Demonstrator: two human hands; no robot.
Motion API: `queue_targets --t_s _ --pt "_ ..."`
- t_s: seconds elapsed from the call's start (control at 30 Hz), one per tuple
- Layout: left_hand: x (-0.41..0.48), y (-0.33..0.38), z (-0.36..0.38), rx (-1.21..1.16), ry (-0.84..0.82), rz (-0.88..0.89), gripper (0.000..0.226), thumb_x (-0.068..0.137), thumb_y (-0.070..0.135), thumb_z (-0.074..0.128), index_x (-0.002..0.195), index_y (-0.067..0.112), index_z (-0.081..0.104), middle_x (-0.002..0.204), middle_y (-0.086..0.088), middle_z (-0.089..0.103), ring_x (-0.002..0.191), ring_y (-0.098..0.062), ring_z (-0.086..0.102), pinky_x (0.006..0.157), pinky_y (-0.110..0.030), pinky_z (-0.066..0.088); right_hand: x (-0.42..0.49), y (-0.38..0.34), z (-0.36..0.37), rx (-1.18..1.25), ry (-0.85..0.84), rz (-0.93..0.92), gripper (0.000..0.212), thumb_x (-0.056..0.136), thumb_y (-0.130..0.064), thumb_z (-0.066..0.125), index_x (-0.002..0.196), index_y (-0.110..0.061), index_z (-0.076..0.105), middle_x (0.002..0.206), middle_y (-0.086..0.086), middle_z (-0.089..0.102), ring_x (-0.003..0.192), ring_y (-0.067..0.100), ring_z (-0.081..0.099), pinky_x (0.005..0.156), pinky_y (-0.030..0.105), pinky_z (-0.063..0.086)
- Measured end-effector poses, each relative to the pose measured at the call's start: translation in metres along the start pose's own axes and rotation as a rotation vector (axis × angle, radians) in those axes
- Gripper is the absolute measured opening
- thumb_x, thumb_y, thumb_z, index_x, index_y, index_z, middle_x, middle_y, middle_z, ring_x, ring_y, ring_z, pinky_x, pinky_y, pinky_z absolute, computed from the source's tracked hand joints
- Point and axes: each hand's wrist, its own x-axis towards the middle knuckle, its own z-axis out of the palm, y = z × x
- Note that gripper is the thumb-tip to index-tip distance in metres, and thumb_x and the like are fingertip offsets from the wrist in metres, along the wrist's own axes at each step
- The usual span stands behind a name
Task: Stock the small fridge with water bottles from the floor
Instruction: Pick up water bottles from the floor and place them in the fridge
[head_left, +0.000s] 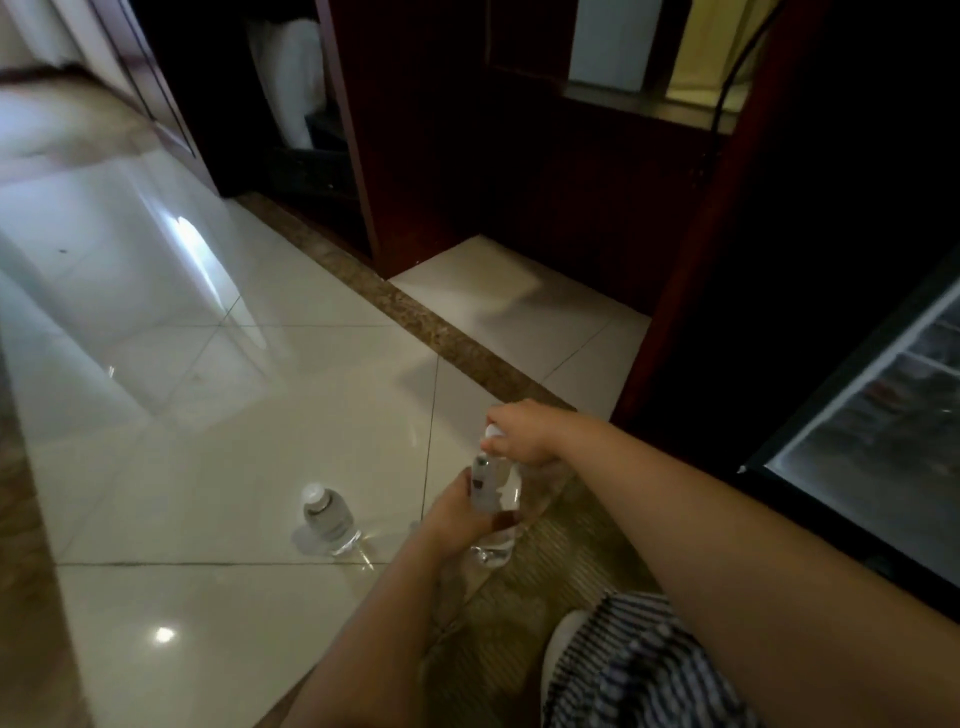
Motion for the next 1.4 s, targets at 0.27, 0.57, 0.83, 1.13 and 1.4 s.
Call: queue_targets --t_s 0.27,0.57,0.83,1.13,1.4 --pt "-0.005 0.094 0.024 0.135 -0.009 0.171 0.056 0.072 0.04 0.075 0.12 0.021 0.057 0.107 0.006 0.064 0.097 -0.01 0.061 0.082 -0.022 0.051 -0.092 0.045 -0.062 0.051 0.242 0.025 0.039 0.095 -0.039 0.047 0.12 -0.01 0.052 0.117 0.01 0.057 0.091 0.021 0.054 0.073 0.031 0.04" --pt "-0.011 0.223 0.087 0.284 -0.086 0.472 0.043 0.072 0.04 0.076 0.106 0.017 0.063 0.096 0.003 0.068 0.09 -0.013 0.064 0.078 -0.031 0.055 -0.207 0.127 -0.106 0.223 0.669 0.097 0.025 0.089 -0.045 0.055 0.096 -0.021 0.056 0.089 -0.001 0.061 0.082 0.017 0.059 0.07 0.033 0.049" --pt "-0.027 0.301 0.161 0.345 -0.259 0.62 0.036 0.068 0.043 0.077 0.096 0.021 0.069 0.092 0.004 0.072 0.085 -0.008 0.067 0.076 -0.029 0.052 -0.308 0.193 -0.107 0.402 0.848 0.126 0.021 0.084 -0.036 0.064 0.091 -0.017 0.058 0.076 0.004 0.06 0.066 0.013 0.055 0.061 0.032 0.046" --pt "-0.011 0.327 0.249 0.379 -0.43 0.573 0.032 0.069 0.038 0.079 0.093 0.023 0.064 0.088 0.009 0.068 0.087 -0.01 0.064 0.08 -0.032 0.056 -0.34 0.27 -0.078 0.516 0.936 0.27 0.023 0.081 -0.032 0.069 0.085 -0.011 0.061 0.072 0.003 0.059 0.059 0.003 0.051 0.055 0.014 0.039" --pt "0.022 0.312 0.308 0.5 -0.627 0.487 0.065 0.077 0.04 0.073 0.132 0.017 0.049 0.113 0.01 0.049 0.112 -0.01 0.05 0.08 -0.016 0.043 -0.339 0.327 -0.043 0.397 0.775 0.497 0.035 0.083 -0.049 0.061 0.092 -0.015 0.059 0.085 0.0 0.063 0.074 0.013 0.059 0.066 0.025 0.046"
